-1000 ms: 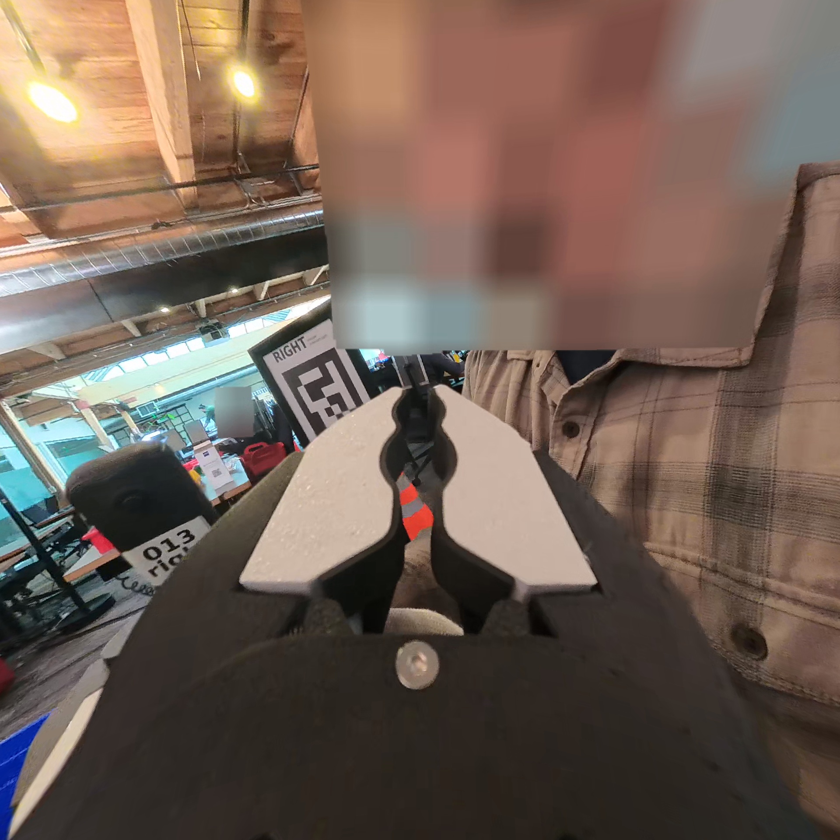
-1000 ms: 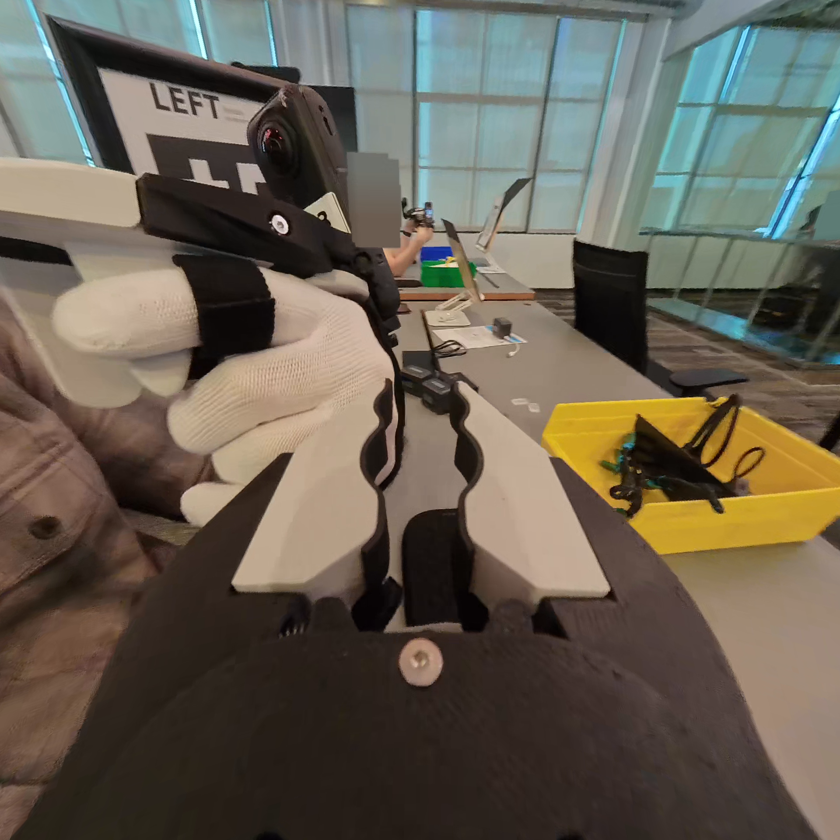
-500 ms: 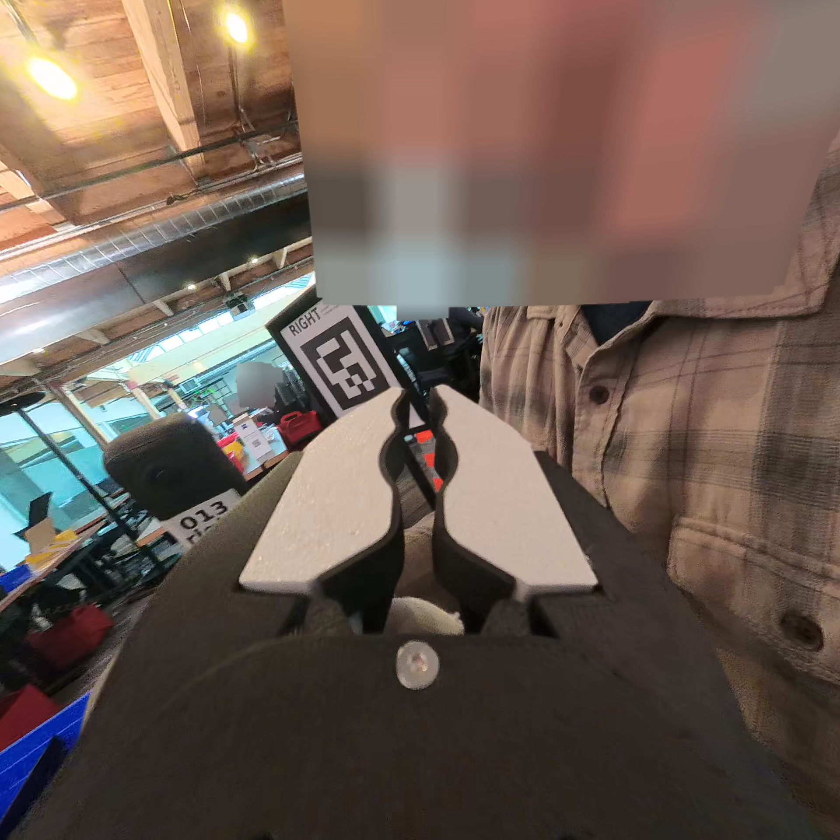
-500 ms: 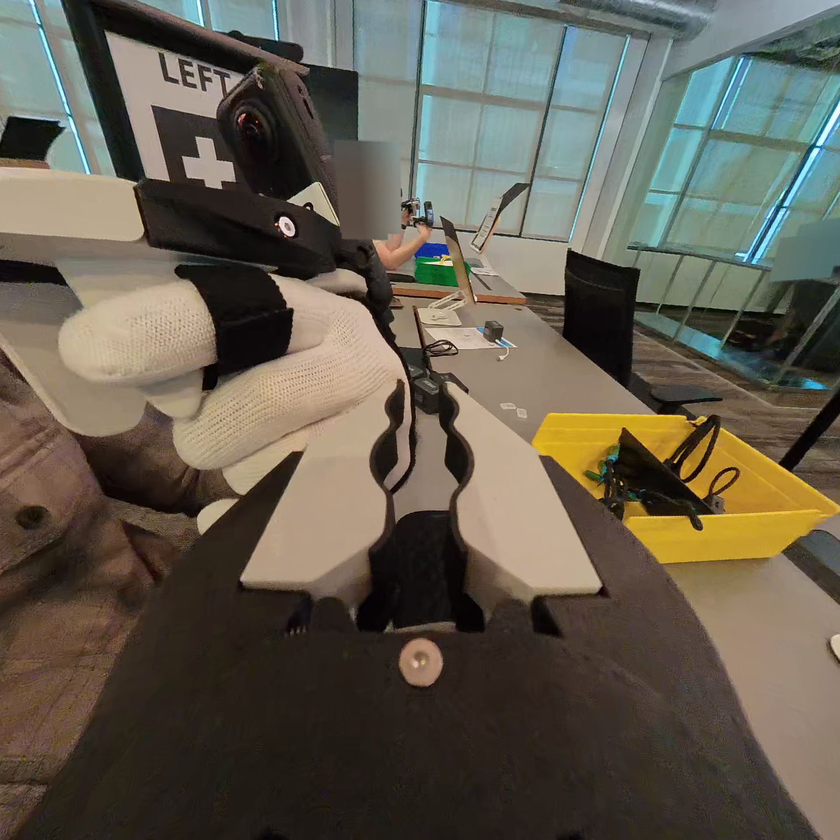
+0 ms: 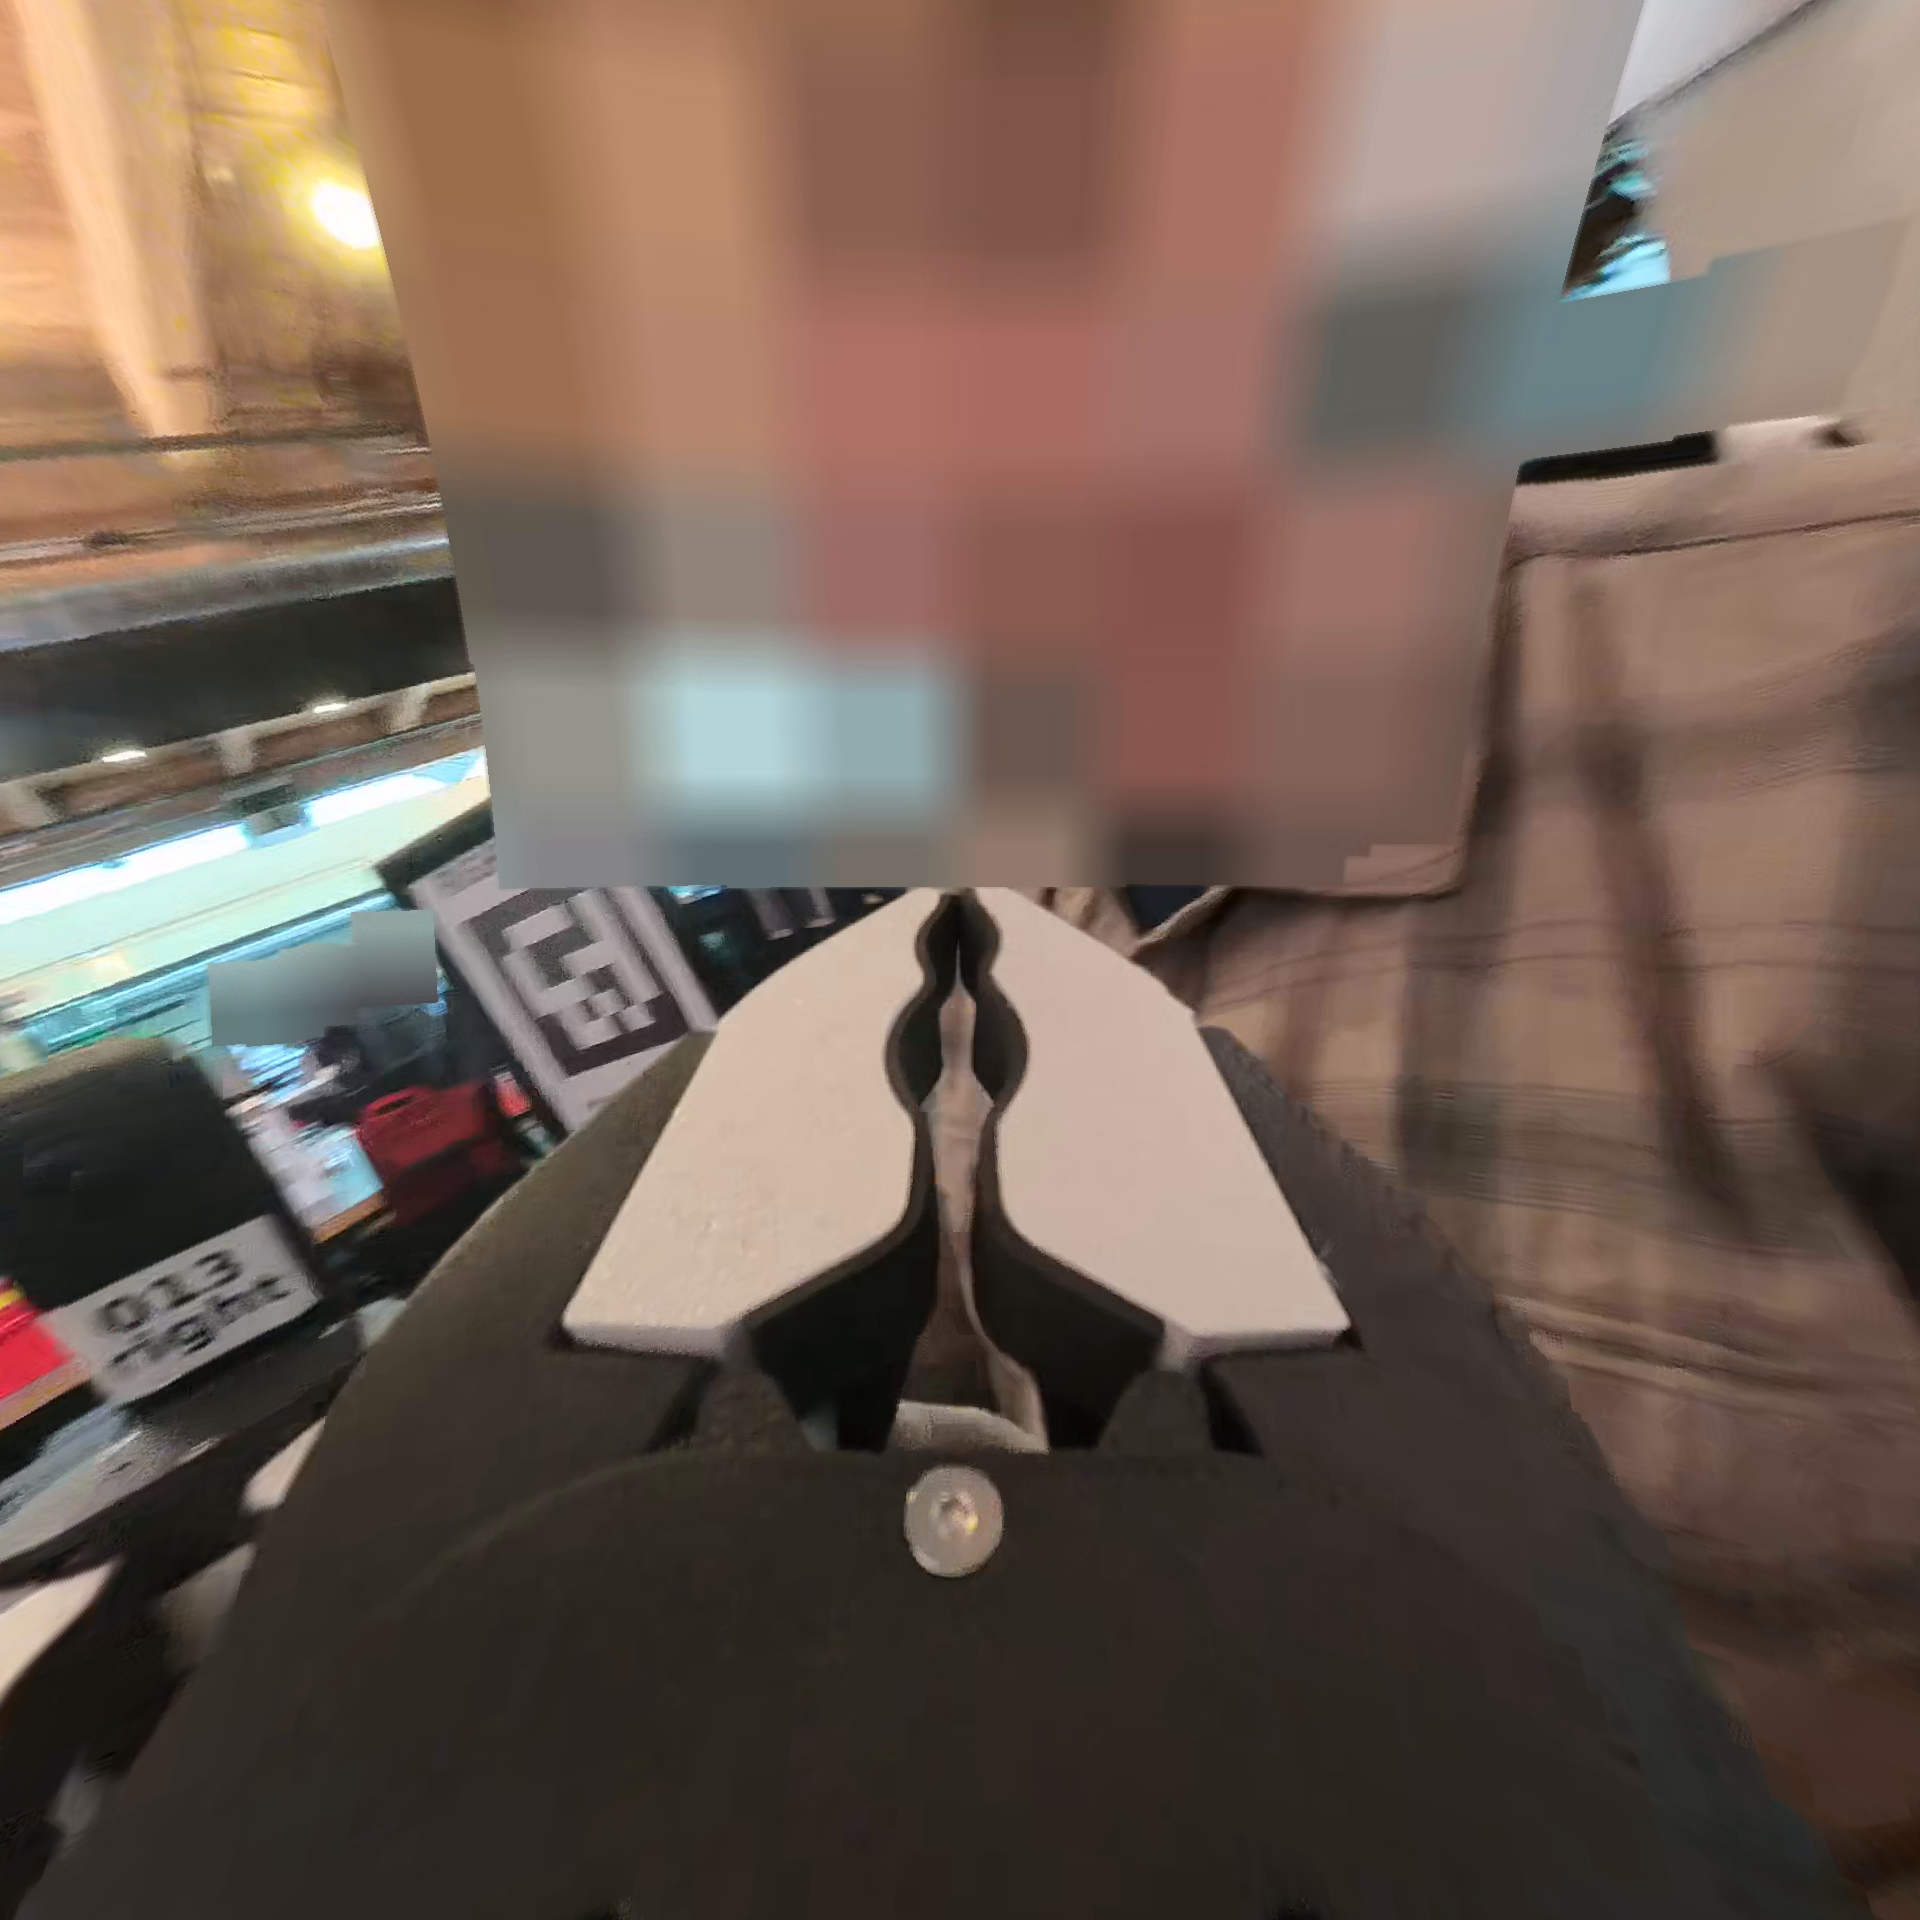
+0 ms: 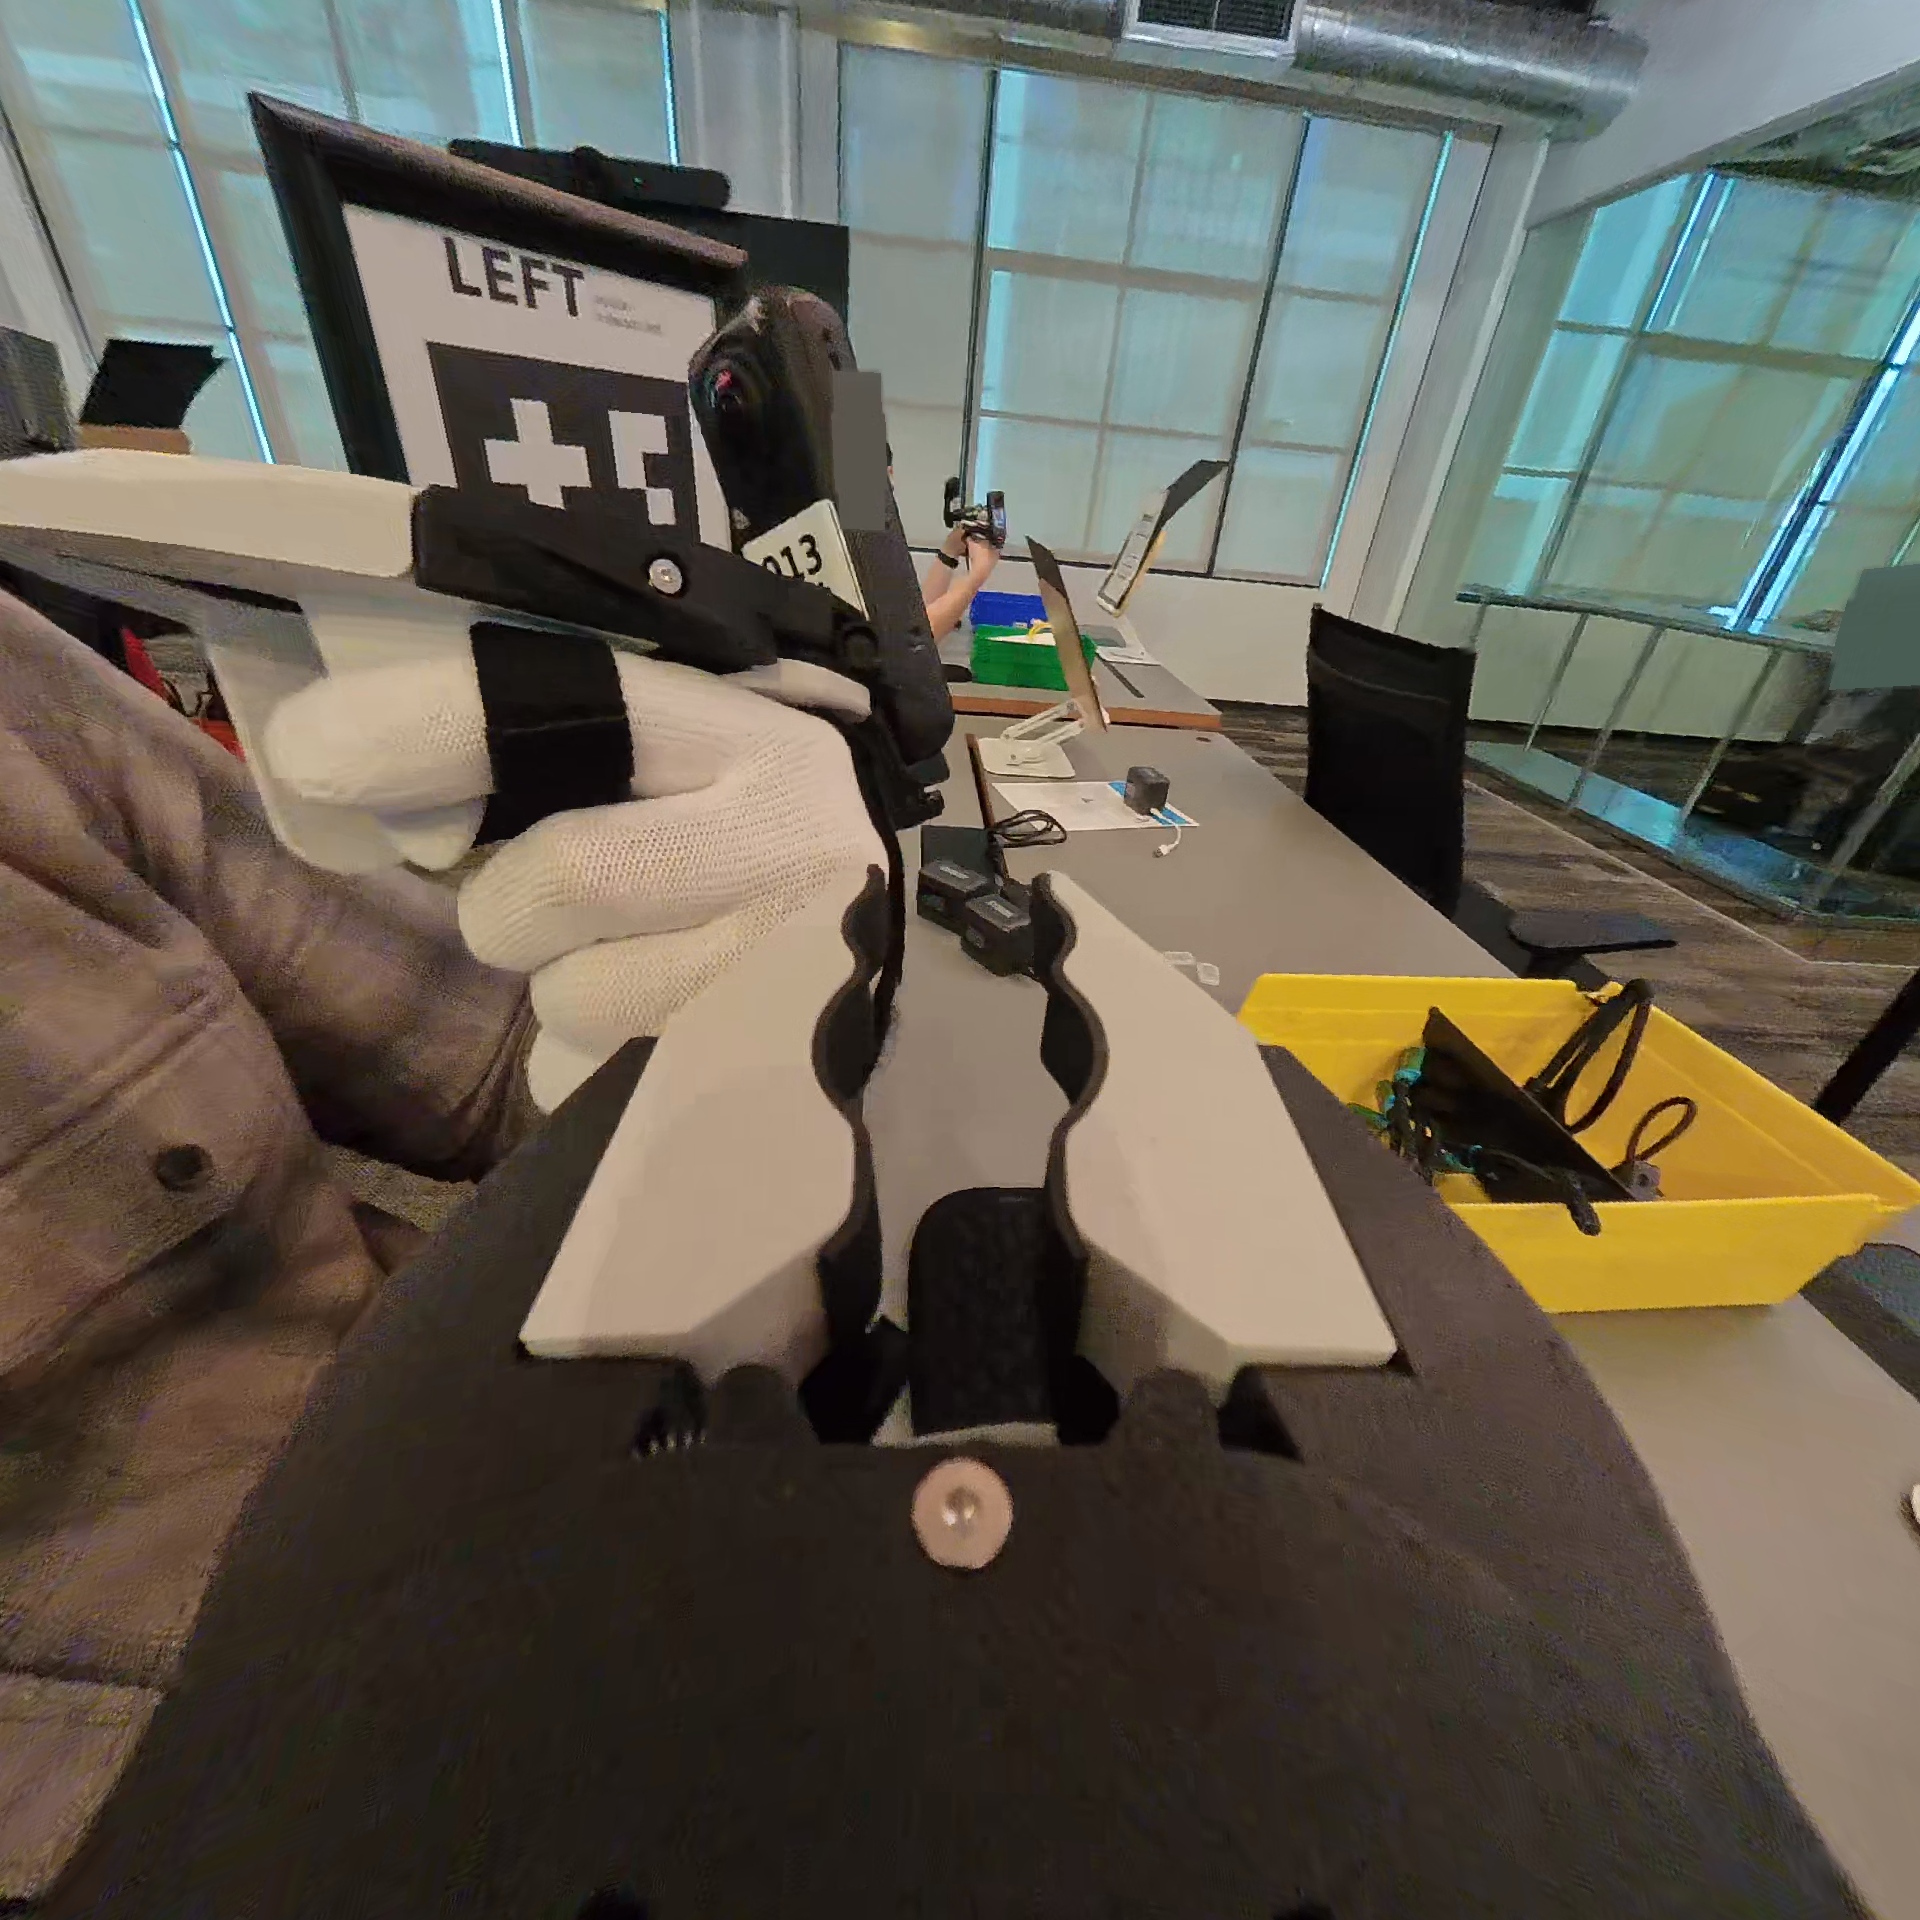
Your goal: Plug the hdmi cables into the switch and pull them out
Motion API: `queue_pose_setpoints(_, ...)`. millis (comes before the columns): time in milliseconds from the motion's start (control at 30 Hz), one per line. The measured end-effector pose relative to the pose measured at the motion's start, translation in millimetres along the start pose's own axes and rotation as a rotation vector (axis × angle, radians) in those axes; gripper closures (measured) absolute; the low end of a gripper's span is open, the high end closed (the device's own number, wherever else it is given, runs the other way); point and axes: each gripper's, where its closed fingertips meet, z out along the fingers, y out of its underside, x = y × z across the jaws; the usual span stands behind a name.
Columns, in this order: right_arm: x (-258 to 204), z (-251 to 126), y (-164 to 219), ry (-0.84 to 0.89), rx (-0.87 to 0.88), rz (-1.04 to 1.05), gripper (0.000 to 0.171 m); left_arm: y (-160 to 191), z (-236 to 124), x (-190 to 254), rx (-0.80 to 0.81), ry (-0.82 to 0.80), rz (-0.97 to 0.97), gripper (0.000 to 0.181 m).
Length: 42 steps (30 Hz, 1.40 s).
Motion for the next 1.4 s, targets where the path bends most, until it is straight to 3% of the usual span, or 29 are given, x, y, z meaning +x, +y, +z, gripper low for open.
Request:
queue_pose_setpoints(200, -26, 4, -11, -0.081, 0.016, -0.050, 0.148, 7, 13, 55, -0.164, 0.254, 0.041, 0.181)
queue_pose_setpoints(400, -52, 18, -10, -0.160, 0.009, -0.074, 0.147, 25, 23, 74, -0.293, 0.339, 0.047, 0.181)
queue_pose_setpoints(600, -58, 20, -5, -0.216, -0.007, -0.040, 0.149, 31, 27, 82, -0.310, 0.389, 0.009, 0.181)
queue_pose_setpoints(667, -57, 19, 0, -0.223, -0.039, -0.031, 0.143, 36, 29, 84, -0.329, 0.397, 0.006, 0.181)
queue_pose_setpoints(833, -64, 14, 6, -0.263, -0.095, -0.045, 0.145, 42, 34, 86, -0.367, 0.396, 0.024, 0.181)
queue_pose_setpoints(967, -58, 19, 6, -0.153, -0.128, -0.149, 0.145, 53, 36, 81, -0.433, 0.356, 0.046, 0.181)
queue_pose_setpoints(1167, -54, 27, 10, -0.072, -0.155, -0.225, 0.161, 66, 37, 68, -0.486, 0.292, 0.052, 0.180)
queue_pose_setpoints(1400, -53, 30, 15, -0.083, -0.163, -0.204, 0.168, 61, 43, 56, -0.398, 0.239, 0.082, 0.181)
